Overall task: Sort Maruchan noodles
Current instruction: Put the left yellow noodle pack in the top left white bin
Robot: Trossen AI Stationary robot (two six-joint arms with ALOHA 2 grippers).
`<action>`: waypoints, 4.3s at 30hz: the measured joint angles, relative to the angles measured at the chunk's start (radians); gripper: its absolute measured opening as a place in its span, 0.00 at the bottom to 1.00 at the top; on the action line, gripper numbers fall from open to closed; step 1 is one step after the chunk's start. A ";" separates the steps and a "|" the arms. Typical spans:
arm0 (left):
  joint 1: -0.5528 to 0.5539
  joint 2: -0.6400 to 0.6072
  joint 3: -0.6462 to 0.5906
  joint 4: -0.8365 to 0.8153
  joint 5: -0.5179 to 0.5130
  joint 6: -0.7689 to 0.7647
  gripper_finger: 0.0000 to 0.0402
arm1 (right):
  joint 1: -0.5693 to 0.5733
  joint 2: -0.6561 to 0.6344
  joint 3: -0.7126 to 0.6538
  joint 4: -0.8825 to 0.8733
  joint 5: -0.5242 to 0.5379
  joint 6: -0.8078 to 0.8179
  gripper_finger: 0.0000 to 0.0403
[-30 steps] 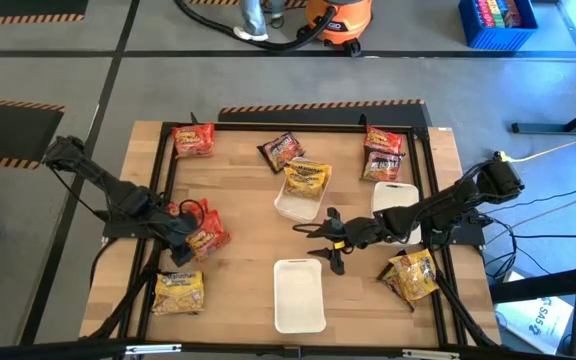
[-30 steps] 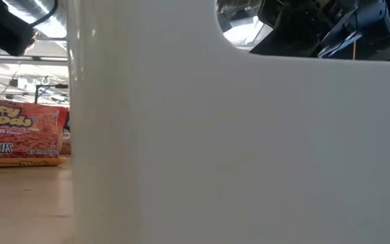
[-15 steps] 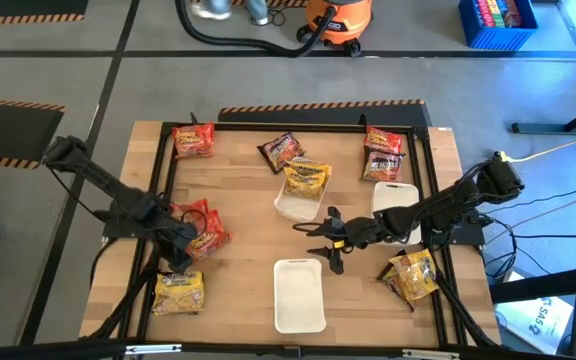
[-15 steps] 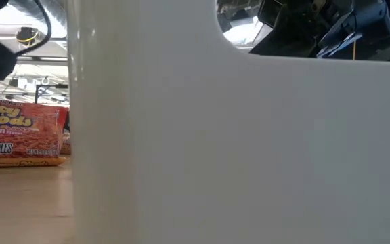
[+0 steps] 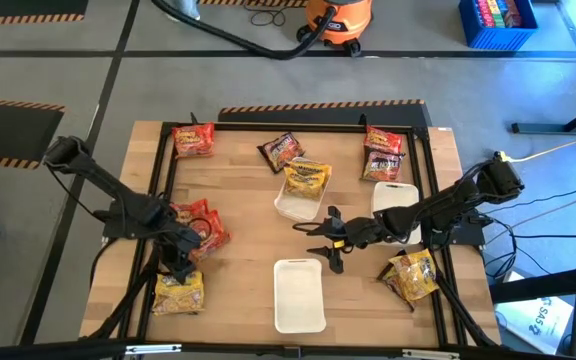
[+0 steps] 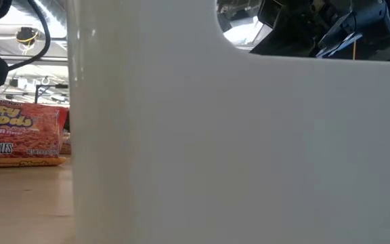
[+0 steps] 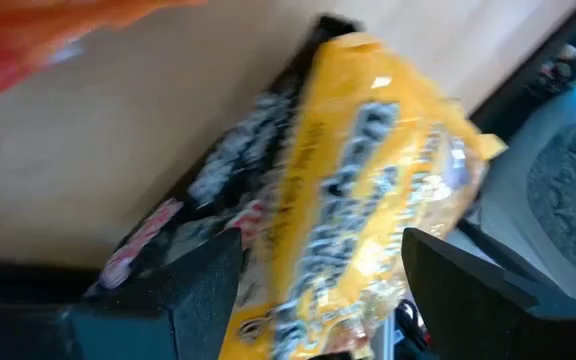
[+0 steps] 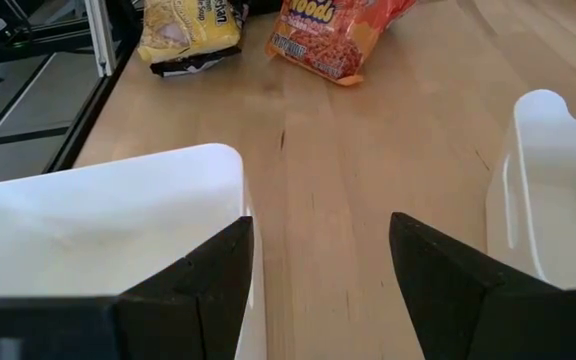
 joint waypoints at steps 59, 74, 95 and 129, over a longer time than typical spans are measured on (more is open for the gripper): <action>-0.057 0.191 0.151 0.164 -0.119 0.296 0.00 | 0.000 -0.001 0.000 -0.009 0.036 -0.023 0.53; 0.016 0.191 0.338 0.083 -0.573 0.639 0.00 | 0.000 -0.076 0.000 -0.007 0.036 -0.001 0.53; 0.229 0.256 0.392 0.281 -0.876 1.149 0.00 | -0.029 -0.073 0.000 0.014 0.165 0.086 0.86; 0.692 0.548 0.472 0.524 -0.657 1.636 0.00 | -0.405 -0.081 -0.094 -0.383 0.084 -0.092 0.34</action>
